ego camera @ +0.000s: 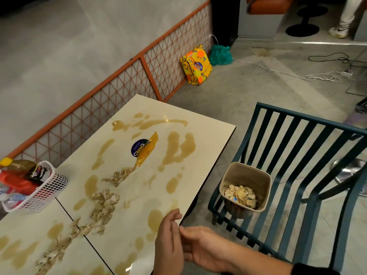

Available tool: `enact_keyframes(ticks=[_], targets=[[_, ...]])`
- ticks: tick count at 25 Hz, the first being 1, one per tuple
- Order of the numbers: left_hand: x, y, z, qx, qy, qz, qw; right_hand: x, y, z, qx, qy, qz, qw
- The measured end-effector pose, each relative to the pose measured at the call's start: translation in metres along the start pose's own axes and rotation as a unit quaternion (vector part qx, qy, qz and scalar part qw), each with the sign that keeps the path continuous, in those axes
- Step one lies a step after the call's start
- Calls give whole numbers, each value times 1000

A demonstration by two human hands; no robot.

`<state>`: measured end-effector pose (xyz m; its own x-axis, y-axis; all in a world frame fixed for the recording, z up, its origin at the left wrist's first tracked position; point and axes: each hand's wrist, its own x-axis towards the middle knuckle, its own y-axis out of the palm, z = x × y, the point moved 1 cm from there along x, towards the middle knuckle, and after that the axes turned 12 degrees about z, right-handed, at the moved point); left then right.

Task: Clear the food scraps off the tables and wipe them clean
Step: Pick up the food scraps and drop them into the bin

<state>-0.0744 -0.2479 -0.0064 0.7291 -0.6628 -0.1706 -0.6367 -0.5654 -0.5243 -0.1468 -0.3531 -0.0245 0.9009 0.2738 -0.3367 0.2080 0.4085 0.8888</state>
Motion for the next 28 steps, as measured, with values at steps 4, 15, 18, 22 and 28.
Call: enact_keyframes(ticks=[4, 15, 18, 22, 28], targets=[[4, 10, 13, 150, 85, 125, 977, -6, -7, 8, -12, -49, -28, 998], [2, -12, 22, -41, -110, 149, 982, -25, -129, 62, 46, -157, -333, 929], [2, -29, 33, -80, -150, 101, 980, -39, -158, 102, 122, -175, -363, 907], [-3, -45, 44, -103, -174, 87, 975, -35, -161, 98, 63, -34, -355, 932], [-17, -74, 59, -129, -206, 49, 969, 20, -101, 44, -208, 62, -309, 926]])
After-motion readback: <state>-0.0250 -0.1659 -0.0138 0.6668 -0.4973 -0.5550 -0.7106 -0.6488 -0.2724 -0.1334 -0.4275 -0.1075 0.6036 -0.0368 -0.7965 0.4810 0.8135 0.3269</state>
